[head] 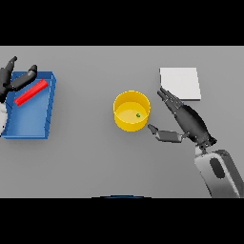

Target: Pick up the red beaker and tilt it to pour out 1 green nut into yellow bowl. Pick up the yellow bowl and place it on the metallic measuring scale.

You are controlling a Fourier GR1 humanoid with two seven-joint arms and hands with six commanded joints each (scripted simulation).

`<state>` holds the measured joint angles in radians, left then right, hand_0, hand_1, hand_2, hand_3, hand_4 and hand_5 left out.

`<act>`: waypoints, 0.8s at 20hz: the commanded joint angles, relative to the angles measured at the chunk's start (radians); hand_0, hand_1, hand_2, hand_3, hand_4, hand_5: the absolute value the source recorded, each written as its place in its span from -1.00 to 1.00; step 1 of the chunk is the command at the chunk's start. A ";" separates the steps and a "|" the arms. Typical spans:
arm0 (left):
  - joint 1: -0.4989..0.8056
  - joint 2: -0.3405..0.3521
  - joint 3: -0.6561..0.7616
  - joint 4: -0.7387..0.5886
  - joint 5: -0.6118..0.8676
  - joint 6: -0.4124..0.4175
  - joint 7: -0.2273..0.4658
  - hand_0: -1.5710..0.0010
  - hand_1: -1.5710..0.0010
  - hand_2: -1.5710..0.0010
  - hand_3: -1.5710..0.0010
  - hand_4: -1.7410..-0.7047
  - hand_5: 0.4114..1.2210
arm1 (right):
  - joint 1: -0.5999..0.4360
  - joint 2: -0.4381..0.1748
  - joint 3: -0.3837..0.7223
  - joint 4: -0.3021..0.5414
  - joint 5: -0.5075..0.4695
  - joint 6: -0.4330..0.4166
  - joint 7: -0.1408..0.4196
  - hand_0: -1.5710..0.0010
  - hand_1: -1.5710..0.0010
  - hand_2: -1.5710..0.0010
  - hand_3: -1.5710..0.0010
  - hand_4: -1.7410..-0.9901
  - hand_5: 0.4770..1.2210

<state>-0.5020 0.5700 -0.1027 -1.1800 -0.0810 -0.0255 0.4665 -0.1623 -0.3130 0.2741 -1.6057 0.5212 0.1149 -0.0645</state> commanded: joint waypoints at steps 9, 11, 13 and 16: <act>0.022 0.010 0.007 -0.005 0.009 -0.014 -0.008 1.00 1.00 1.00 1.00 0.81 -0.31 | -0.275 -0.110 0.224 0.157 0.244 0.156 -0.115 1.00 1.00 1.00 1.00 0.54 -0.56; 0.016 0.006 0.006 0.008 0.008 -0.017 -0.009 1.00 1.00 1.00 1.00 0.80 -0.30 | -0.315 -0.105 0.253 0.198 0.265 0.177 -0.128 1.00 1.00 1.00 1.00 0.57 -0.56; 0.014 0.011 0.016 0.006 0.017 -0.019 -0.015 1.00 1.00 1.00 1.00 0.80 -0.30 | -0.353 -0.105 0.285 0.257 0.288 0.191 -0.163 1.00 1.00 1.00 1.00 0.56 -0.56; 0.020 0.013 0.016 0.012 0.013 -0.018 -0.022 1.00 1.00 1.00 1.00 0.80 -0.30 | -0.418 -0.089 0.326 0.319 0.304 0.244 -0.179 1.00 1.00 1.00 1.00 0.56 -0.53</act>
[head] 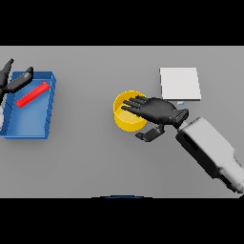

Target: Pick up the red beaker and tilt it to pour out 1 green nut into yellow bowl. Pick up the yellow bowl and place it on the metallic measuring scale.

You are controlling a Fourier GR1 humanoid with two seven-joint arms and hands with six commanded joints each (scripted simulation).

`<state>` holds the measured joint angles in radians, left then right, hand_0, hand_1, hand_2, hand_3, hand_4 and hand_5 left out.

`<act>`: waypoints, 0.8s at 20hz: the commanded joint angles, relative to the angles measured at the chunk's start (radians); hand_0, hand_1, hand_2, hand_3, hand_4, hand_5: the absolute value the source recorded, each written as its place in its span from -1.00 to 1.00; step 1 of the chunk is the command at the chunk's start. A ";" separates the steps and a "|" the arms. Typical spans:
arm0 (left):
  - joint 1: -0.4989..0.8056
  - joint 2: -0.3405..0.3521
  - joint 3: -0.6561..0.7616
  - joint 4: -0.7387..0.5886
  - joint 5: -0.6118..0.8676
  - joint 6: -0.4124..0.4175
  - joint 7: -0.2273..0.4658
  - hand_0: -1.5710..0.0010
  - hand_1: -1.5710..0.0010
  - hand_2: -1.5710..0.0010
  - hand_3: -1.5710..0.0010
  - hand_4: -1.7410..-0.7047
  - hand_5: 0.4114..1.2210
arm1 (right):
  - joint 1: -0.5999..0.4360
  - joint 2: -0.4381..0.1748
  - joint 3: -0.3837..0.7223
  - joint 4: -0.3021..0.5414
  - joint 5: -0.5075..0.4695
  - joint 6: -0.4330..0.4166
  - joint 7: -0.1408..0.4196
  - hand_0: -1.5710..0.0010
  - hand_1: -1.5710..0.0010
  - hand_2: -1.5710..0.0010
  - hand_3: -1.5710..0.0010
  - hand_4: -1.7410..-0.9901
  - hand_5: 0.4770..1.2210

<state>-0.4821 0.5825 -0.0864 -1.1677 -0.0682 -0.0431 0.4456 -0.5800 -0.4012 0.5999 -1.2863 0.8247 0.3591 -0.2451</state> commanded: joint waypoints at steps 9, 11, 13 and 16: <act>0.002 0.015 0.002 0.003 0.001 -0.019 -0.019 1.00 1.00 1.00 1.00 0.81 -0.28 | -0.111 0.059 0.088 0.180 0.060 0.061 0.005 1.00 1.00 1.00 0.99 0.48 -0.46; -0.006 0.019 -0.001 0.004 -0.005 -0.020 -0.002 1.00 1.00 1.00 1.00 0.83 -0.27 | -0.126 0.067 0.094 0.217 0.069 0.056 0.006 1.00 1.00 1.00 0.98 0.47 -0.42; -0.011 0.016 -0.003 0.009 -0.006 -0.020 0.003 1.00 1.00 1.00 1.00 0.84 -0.25 | -0.124 0.068 0.090 0.215 0.062 0.067 0.009 1.00 1.00 0.99 0.95 0.42 -0.31; -0.016 0.012 -0.005 0.022 -0.011 -0.019 -0.006 1.00 1.00 1.00 1.00 0.83 -0.26 | -0.128 0.080 0.092 0.213 0.061 0.072 0.017 0.75 0.77 0.76 0.73 0.15 0.11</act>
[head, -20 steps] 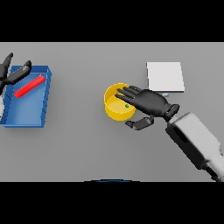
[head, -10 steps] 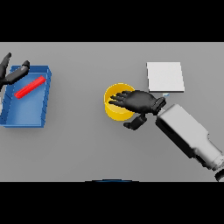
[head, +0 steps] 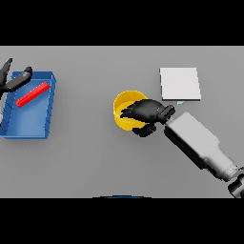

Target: Pick up the red beaker and tilt it to pour out 1 green nut into yellow bowl. Pick up the yellow bowl and place it on the metallic measuring scale.

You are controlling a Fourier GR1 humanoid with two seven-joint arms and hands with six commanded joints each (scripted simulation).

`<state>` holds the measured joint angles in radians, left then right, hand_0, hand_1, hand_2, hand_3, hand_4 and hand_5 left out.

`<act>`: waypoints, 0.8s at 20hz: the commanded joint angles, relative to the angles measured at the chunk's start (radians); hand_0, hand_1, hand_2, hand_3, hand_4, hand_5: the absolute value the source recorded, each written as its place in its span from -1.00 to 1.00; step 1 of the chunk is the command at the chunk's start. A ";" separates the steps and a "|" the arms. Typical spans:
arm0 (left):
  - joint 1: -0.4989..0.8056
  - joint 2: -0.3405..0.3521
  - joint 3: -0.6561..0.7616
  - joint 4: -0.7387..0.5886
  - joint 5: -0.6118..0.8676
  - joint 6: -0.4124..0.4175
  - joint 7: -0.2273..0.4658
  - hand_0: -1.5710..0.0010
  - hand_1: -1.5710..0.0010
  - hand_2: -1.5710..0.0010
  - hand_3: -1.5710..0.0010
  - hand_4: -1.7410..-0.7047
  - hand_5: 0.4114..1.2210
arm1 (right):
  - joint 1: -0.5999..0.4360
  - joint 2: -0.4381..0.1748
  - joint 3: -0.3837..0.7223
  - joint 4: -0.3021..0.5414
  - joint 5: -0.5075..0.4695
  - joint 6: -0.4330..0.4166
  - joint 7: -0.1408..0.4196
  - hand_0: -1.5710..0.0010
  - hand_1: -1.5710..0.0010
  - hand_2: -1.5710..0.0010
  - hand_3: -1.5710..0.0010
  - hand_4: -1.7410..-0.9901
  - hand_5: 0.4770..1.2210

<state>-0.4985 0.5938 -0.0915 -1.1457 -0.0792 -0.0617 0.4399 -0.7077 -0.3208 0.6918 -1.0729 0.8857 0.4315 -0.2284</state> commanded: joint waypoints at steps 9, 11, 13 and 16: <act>0.007 0.011 0.001 -0.019 0.001 -0.003 -0.004 1.00 1.00 1.00 1.00 0.85 -0.26 | 0.001 -0.020 0.003 -0.030 -0.028 0.040 -0.013 -0.76 -0.75 -0.64 -0.41 -0.82 0.88; 0.012 0.006 0.001 -0.016 0.006 -0.005 -0.009 1.00 1.00 1.00 1.00 0.85 -0.26 | 0.001 -0.038 -0.002 -0.044 -0.034 0.053 -0.010 -0.85 -0.84 -0.69 -0.49 -0.89 0.92; 0.019 0.008 0.004 -0.031 0.015 -0.010 -0.011 1.00 1.00 1.00 1.00 0.84 -0.28 | -0.001 -0.041 -0.005 -0.056 -0.044 0.055 -0.008 -0.90 -0.90 -0.73 -0.53 -0.93 0.95; 0.023 0.009 -0.003 -0.029 -0.001 0.001 -0.007 1.00 1.00 1.00 1.00 0.86 -0.27 | -0.017 -0.066 -0.026 -0.113 -0.071 0.100 0.007 -0.95 -0.95 -0.83 -0.49 -0.96 0.98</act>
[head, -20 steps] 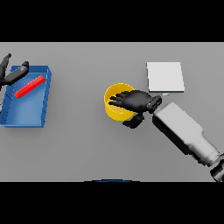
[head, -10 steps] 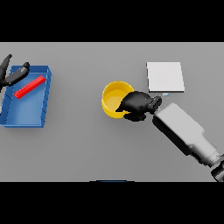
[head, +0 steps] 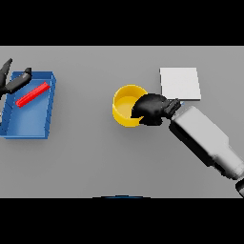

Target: Pick up the red beaker and tilt it to pour out 1 green nut into yellow bowl. Pick up the yellow bowl and place it on the metallic measuring scale.

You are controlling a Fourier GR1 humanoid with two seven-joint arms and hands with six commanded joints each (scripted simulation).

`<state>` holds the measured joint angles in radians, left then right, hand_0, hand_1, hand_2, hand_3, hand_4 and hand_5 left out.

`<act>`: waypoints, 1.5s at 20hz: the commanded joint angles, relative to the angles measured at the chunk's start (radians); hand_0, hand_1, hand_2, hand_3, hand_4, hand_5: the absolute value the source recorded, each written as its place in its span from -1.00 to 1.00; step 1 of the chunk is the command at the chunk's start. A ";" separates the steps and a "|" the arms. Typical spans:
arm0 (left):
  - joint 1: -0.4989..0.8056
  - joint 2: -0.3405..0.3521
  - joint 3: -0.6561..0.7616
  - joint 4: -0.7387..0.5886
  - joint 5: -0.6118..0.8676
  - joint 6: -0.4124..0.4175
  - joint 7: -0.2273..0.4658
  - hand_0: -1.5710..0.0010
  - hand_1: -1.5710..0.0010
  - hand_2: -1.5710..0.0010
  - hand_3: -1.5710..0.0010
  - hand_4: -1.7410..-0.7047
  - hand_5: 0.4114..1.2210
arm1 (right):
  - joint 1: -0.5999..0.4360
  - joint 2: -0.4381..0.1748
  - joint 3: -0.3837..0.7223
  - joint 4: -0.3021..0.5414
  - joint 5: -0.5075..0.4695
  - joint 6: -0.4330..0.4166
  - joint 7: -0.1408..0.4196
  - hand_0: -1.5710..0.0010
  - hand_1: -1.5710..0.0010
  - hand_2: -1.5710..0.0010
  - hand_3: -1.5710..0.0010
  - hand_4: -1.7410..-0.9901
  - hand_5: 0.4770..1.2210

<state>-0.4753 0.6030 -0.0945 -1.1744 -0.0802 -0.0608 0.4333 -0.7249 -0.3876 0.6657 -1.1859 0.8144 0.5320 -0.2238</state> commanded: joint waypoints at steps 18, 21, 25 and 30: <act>-0.005 -0.005 0.022 -0.034 0.044 -0.006 0.044 1.00 1.00 1.00 1.00 0.74 -0.20 | -0.058 -0.133 -0.149 -0.025 -0.033 -0.044 0.138 -0.99 -1.00 -0.95 -0.47 -1.00 1.00; 0.000 -0.004 0.023 -0.048 0.046 -0.002 0.062 1.00 1.00 1.00 1.00 0.72 -0.17 | -0.094 -0.150 -0.169 0.062 -0.022 -0.093 0.126 -0.99 -1.00 -0.97 -0.47 -1.00 1.00; 0.018 -0.003 0.023 -0.076 0.048 0.009 0.090 1.00 1.00 1.00 1.00 0.71 -0.14 | -0.111 -0.155 -0.193 0.191 -0.018 -0.158 0.111 -1.00 -1.00 -0.98 -0.47 -1.00 1.00; 0.016 -0.006 0.014 -0.075 0.046 0.001 0.106 1.00 1.00 1.00 1.00 0.69 -0.08 | -0.143 -0.139 -0.213 0.369 -0.011 -0.238 0.076 -1.00 -1.00 -0.88 -0.54 -1.00 1.00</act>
<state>-0.4600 0.5963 -0.0803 -1.2498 -0.0336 -0.0600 0.5392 -0.8671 -0.5262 0.4524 -0.8169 0.8034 0.2939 -0.1444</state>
